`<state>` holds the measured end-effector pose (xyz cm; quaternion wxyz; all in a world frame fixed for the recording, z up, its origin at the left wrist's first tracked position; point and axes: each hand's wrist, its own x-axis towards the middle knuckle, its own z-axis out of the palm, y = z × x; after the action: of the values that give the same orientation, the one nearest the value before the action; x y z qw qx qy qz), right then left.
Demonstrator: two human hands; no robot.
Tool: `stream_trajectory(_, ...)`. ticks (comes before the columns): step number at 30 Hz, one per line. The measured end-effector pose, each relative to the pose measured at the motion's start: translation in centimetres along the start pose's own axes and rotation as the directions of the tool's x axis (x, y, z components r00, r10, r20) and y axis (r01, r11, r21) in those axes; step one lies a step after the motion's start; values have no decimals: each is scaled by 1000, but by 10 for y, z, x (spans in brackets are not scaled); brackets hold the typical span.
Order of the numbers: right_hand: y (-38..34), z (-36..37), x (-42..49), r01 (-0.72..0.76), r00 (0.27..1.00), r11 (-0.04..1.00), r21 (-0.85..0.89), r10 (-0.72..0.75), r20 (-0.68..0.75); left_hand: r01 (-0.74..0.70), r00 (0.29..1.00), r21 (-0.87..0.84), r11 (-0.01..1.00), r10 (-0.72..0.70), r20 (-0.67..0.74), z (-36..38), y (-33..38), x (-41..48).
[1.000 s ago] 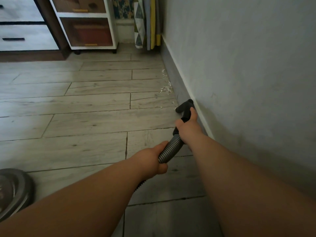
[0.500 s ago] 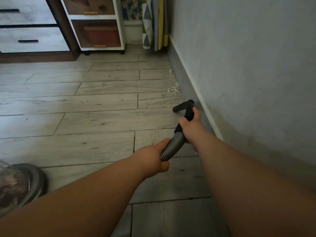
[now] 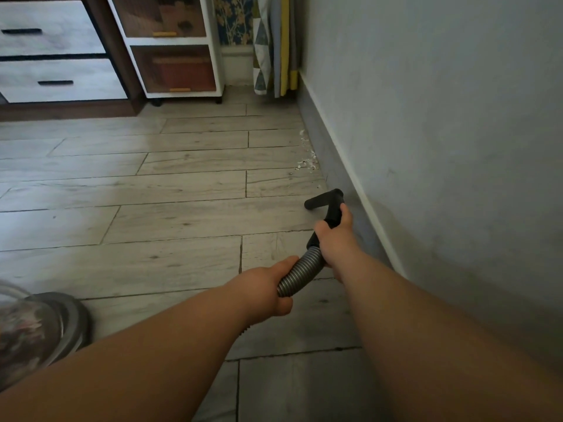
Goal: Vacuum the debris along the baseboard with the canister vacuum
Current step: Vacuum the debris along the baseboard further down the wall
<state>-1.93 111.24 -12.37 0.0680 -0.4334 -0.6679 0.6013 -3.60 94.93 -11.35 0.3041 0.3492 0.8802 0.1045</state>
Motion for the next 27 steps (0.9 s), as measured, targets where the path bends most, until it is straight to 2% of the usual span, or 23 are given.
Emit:
stream_trajectory(5,5,-20,-13,-31,996,997,-68,25,-87,-59,996,-32,998,61,60,4,18,-4)
stream_trajectory(18,24,-33,-68,-91,991,990,-104,81,-102,-110,985,-86,990,120,127,31,14,-45)
stream_trajectory(27,25,-36,-85,-94,993,993,73,98,-65,-174,984,-9,985,174,44,25,13,-64)
